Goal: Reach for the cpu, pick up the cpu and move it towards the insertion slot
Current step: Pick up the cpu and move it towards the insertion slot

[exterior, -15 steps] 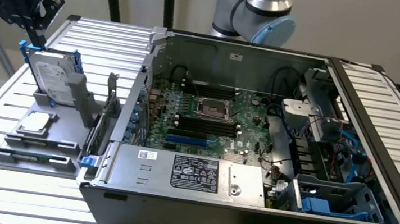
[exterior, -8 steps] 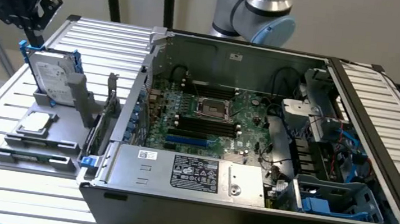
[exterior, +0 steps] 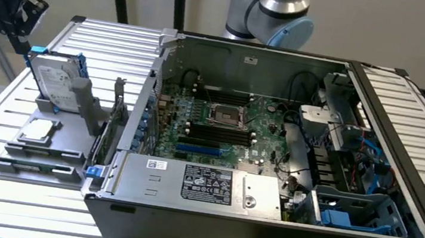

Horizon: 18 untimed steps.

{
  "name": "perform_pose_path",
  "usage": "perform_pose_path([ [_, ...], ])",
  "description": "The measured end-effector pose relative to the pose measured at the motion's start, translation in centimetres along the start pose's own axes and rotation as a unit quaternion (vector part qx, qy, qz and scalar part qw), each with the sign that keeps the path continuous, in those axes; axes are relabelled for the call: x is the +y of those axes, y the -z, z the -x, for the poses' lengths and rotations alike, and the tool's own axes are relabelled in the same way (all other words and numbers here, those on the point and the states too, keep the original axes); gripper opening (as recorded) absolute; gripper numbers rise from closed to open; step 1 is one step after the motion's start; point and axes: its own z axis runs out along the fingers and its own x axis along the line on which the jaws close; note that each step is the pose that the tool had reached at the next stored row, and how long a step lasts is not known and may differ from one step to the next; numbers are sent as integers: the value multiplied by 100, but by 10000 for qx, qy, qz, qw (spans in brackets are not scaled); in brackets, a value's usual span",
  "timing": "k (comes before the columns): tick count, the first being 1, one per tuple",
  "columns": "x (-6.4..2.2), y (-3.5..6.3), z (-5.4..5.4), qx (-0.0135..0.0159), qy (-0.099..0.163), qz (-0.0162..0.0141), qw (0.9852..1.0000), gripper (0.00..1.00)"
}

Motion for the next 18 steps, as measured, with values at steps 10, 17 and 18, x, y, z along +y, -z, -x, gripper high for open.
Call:
perform_pose_path([
  [10,-143,-48,-159,65,-3,-4,10000,11],
  [17,-164,-60,-192,90,-4,-9,10000,11],
  [18,-164,-59,-192,90,-4,-9,10000,12],
])
